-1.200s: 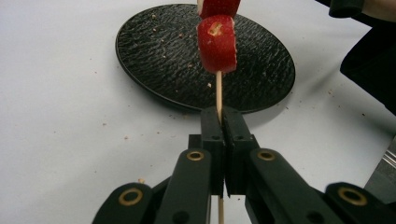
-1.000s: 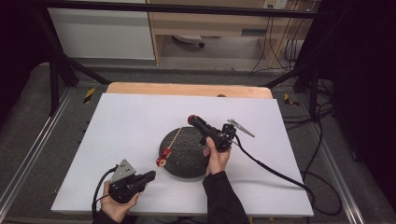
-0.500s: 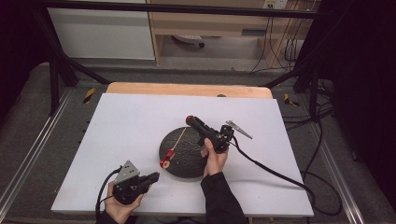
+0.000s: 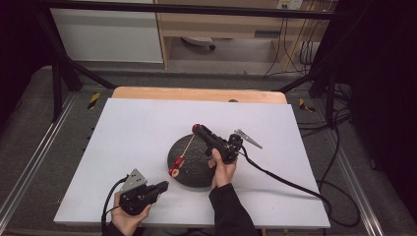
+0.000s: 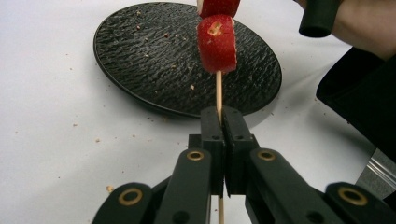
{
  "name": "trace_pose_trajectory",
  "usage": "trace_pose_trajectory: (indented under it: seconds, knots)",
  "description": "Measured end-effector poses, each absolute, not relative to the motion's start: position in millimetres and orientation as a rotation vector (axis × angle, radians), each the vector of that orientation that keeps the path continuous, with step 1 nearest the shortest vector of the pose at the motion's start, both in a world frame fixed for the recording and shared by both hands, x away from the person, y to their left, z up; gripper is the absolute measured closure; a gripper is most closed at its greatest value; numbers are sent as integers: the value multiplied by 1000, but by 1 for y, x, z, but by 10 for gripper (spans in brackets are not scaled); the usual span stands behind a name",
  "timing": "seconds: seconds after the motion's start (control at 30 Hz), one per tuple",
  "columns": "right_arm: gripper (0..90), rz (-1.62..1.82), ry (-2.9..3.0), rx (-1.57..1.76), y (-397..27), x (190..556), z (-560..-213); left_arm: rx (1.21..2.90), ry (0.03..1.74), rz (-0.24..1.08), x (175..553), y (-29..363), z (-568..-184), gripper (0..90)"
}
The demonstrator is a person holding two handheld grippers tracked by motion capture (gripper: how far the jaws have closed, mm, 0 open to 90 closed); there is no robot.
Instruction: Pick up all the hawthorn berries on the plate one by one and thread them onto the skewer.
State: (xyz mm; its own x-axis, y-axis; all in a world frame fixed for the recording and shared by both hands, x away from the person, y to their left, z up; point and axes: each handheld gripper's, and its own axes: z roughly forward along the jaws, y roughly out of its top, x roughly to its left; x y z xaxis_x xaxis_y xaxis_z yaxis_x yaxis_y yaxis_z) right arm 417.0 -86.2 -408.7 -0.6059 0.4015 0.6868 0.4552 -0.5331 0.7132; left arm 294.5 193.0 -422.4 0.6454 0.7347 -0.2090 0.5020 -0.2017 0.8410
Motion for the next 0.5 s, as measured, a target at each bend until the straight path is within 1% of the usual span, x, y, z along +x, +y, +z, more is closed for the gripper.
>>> trace_pose_trajectory:
  seconds: [0.5]
  knots:
    - [613, -2282, -1553, -1339, -73, 409, -421, 1839, 1018, 294, 297, 193, -424, 884]
